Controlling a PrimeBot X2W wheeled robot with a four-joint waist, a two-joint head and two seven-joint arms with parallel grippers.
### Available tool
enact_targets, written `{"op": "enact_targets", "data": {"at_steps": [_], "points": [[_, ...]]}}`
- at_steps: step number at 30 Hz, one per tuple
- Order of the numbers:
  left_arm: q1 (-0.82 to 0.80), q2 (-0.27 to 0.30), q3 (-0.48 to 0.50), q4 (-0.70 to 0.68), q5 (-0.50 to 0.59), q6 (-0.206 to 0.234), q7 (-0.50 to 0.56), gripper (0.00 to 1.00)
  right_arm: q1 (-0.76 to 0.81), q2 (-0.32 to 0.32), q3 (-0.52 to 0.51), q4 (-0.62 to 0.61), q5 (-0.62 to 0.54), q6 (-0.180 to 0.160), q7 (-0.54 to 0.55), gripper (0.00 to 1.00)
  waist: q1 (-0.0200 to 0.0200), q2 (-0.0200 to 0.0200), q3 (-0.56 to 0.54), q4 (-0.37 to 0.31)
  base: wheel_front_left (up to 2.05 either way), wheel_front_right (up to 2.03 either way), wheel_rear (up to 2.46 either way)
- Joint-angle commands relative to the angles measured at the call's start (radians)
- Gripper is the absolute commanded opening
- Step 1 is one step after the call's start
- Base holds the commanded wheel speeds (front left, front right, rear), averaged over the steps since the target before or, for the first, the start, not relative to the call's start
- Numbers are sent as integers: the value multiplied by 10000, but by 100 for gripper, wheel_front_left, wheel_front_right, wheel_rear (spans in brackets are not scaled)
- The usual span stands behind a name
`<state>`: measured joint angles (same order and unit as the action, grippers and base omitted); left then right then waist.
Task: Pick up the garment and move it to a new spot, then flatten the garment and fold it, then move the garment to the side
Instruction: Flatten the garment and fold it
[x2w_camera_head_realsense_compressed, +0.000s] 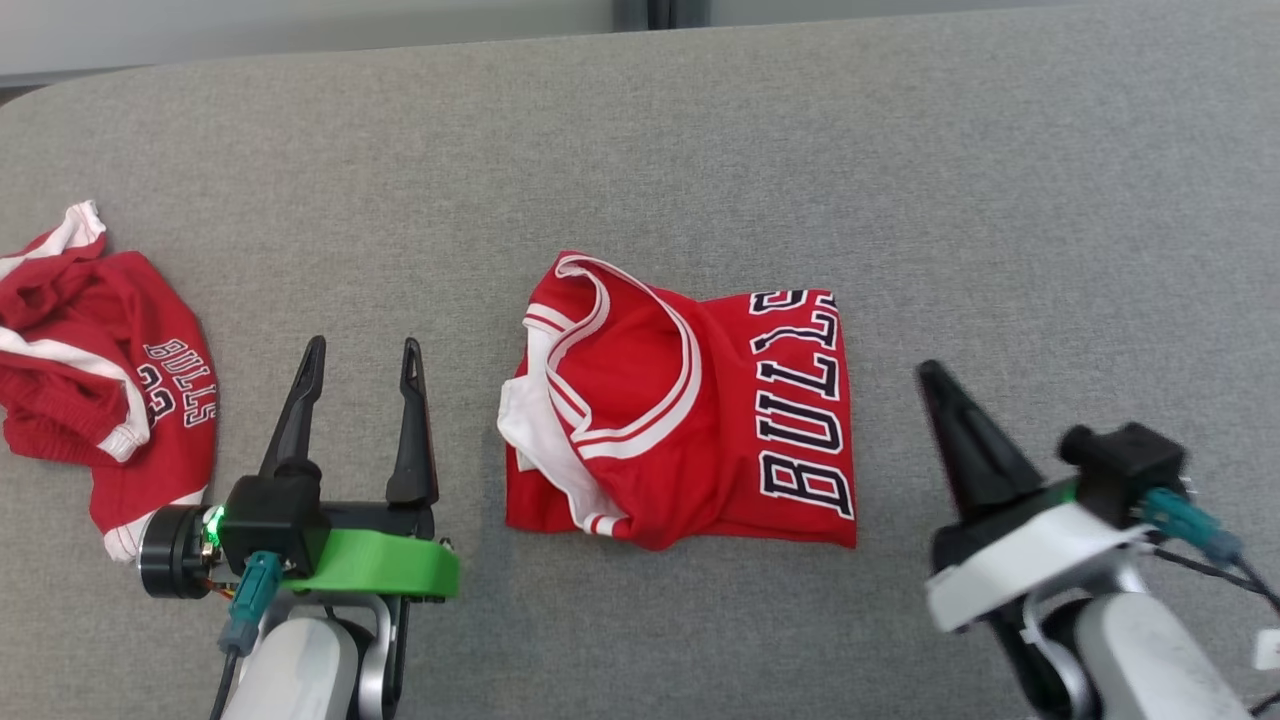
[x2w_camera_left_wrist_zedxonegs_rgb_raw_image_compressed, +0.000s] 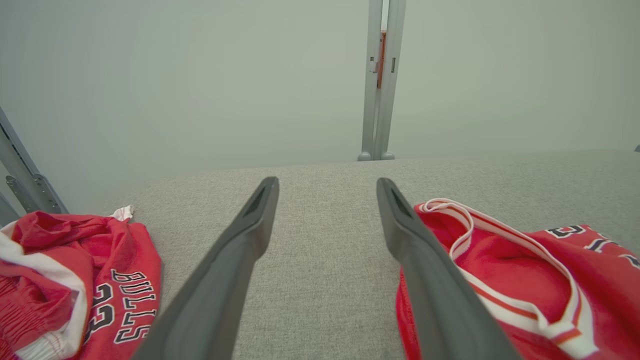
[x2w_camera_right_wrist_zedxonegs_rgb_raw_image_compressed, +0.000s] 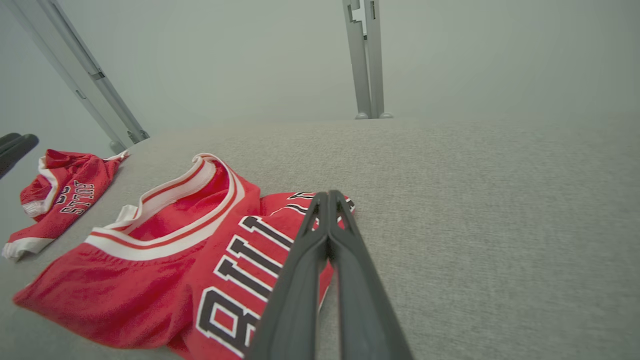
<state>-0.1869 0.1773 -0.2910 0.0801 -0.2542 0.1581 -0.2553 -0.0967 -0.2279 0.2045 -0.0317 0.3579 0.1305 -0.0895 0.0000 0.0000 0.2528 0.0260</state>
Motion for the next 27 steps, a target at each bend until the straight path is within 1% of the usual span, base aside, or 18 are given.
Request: {"op": "enact_targets", "data": {"at_steps": [1,2,6,9,16,18,23,27], "points": [[-179,-17,-10,39,17,-55,-23,100,-347,138,573,222,111,1,-4,0,0,0,194,203,0,0,0],[-233,-40,-39,67,23,-72,-30,100,-596,228,1170,493,181,1,-18,0,0,0,243,269,0,0,0],[-404,-175,-102,191,30,-106,-67,100,-1546,732,3043,1653,513,0,-144,0,0,0,352,494,0,0,0],[-493,-256,-154,290,32,-160,-90,100,-2025,979,3863,2566,639,1,-71,0,0,0,391,645,0,0,0],[-532,-390,-155,442,60,-238,-99,100,-2834,1298,5310,4186,1144,1,145,0,0,0,421,870,0,0,0],[-576,-429,-116,437,75,-255,-97,100,-3165,1395,5901,4685,1437,1,269,0,0,0,461,924,0,0,0],[-601,-492,-58,429,141,-310,-98,100,-3516,1448,7001,5116,2036,3,597,0,0,0,513,971,0,0,0],[-539,-542,7,458,194,-332,-100,100,-3700,1295,7543,4970,2438,3,223,0,0,0,475,973,0,0,0]]}}
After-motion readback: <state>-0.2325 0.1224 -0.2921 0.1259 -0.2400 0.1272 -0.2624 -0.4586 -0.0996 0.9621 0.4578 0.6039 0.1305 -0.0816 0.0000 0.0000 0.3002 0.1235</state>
